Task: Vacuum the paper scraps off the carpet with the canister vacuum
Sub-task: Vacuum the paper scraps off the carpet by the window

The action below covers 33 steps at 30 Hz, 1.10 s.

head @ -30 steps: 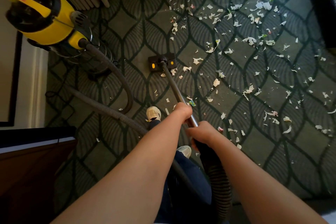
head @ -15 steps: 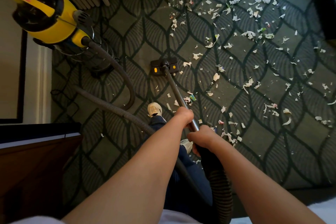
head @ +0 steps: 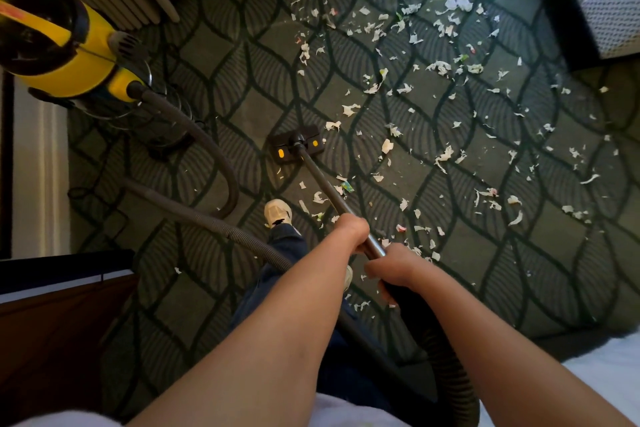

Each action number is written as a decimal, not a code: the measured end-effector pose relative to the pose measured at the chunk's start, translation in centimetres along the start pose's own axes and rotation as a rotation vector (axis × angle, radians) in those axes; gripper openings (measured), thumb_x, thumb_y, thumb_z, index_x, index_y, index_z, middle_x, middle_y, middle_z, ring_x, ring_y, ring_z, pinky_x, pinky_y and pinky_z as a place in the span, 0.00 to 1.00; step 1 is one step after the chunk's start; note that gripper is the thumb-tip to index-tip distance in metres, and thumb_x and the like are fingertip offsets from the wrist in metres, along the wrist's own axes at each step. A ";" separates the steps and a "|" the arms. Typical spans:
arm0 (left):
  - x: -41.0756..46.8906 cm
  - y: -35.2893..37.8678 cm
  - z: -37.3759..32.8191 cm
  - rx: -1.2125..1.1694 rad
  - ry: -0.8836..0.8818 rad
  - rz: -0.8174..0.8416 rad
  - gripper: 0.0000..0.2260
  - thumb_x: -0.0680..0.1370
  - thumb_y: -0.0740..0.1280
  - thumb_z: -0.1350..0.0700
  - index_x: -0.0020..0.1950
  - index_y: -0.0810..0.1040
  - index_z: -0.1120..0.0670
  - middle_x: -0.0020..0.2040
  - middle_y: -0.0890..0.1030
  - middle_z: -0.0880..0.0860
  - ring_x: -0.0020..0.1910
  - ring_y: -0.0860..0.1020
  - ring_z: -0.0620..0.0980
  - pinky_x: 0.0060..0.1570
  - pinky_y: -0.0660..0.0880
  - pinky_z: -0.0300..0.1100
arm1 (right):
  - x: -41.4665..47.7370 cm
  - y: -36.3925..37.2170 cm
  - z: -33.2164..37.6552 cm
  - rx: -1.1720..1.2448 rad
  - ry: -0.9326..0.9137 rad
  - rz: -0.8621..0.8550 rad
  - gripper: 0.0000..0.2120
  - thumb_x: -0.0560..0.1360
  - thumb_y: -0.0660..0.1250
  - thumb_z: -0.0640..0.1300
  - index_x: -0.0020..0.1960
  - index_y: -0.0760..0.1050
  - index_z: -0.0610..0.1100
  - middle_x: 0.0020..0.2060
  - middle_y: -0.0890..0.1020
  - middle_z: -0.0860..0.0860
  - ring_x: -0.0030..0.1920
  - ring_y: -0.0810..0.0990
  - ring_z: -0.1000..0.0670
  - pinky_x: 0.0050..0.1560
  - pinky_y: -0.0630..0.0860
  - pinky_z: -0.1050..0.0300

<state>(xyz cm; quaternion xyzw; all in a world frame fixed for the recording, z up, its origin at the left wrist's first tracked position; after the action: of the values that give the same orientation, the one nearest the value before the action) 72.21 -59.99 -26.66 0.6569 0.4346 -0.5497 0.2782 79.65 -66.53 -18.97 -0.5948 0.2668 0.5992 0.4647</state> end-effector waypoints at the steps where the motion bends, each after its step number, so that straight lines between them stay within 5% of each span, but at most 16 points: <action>1: -0.1 0.4 0.0 0.004 0.005 0.009 0.16 0.82 0.57 0.60 0.69 0.68 0.62 0.61 0.77 0.61 0.55 0.79 0.58 0.47 0.79 0.47 | -0.2 -0.3 -0.3 -0.001 0.001 -0.007 0.05 0.73 0.64 0.36 0.45 0.70 0.35 0.25 0.78 0.44 0.21 0.76 0.47 0.25 0.74 0.58; 10: -2.1 2.0 -0.1 -0.041 -0.018 0.085 0.15 0.83 0.57 0.60 0.69 0.66 0.62 0.56 0.77 0.60 0.54 0.79 0.57 0.49 0.77 0.46 | -1.9 -1.9 -1.5 -0.080 0.002 -0.041 0.07 0.71 0.65 0.38 0.46 0.72 0.34 0.24 0.79 0.43 0.24 0.77 0.45 0.31 0.78 0.54; 14: -3.0 1.7 -1.1 -0.003 -0.010 0.055 0.16 0.82 0.58 0.59 0.69 0.65 0.62 0.48 0.75 0.59 0.44 0.77 0.55 0.38 0.77 0.45 | -2.7 -2.1 -1.1 -0.089 -0.022 -0.052 0.06 0.71 0.65 0.37 0.44 0.73 0.33 0.24 0.80 0.43 0.24 0.78 0.45 0.33 0.79 0.53; 17: -3.7 1.5 -2.0 0.027 0.004 0.020 0.17 0.81 0.59 0.57 0.69 0.65 0.61 0.52 0.76 0.59 0.37 0.76 0.53 0.32 0.75 0.43 | -3.2 -2.5 -0.7 -0.077 -0.041 -0.070 0.05 0.71 0.64 0.37 0.44 0.73 0.34 0.23 0.79 0.43 0.20 0.76 0.46 0.29 0.77 0.57; 21: -4.0 0.8 -3.5 0.031 0.017 -0.052 0.19 0.81 0.61 0.54 0.70 0.66 0.60 0.59 0.78 0.60 0.47 0.79 0.56 0.28 0.73 0.44 | -3.2 -3.1 0.3 -0.059 -0.069 -0.102 0.05 0.72 0.65 0.38 0.45 0.72 0.37 0.21 0.78 0.46 0.17 0.74 0.49 0.24 0.72 0.62; 27: -3.6 -0.3 -6.5 -0.011 0.055 -0.068 0.20 0.80 0.61 0.55 0.70 0.66 0.60 0.61 0.77 0.60 0.53 0.78 0.58 0.49 0.79 0.48 | -1.8 -3.9 2.6 0.014 -0.090 -0.136 0.07 0.73 0.66 0.39 0.47 0.72 0.36 0.25 0.80 0.44 0.20 0.76 0.48 0.25 0.76 0.59; 33: -1.6 -1.9 -10.4 -0.014 0.125 -0.078 0.22 0.80 0.61 0.56 0.72 0.64 0.61 0.65 0.75 0.60 0.59 0.77 0.60 0.56 0.78 0.51 | 0.0 -5.9 5.9 0.014 -0.125 -0.177 0.10 0.73 0.66 0.41 0.51 0.73 0.36 0.22 0.79 0.48 0.18 0.76 0.53 0.21 0.70 0.66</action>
<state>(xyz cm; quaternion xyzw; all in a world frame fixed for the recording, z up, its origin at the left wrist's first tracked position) 75.55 -50.76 -22.37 0.6706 0.4802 -0.5151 0.2333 82.13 -58.88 -16.73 -0.5744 0.1879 0.5898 0.5356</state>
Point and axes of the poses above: each hand's wrist, its own x-axis towards the middle knuckle, its own y-axis out of the palm, z = x × y, the point moved 3 cm from there along x, towards the middle knuckle
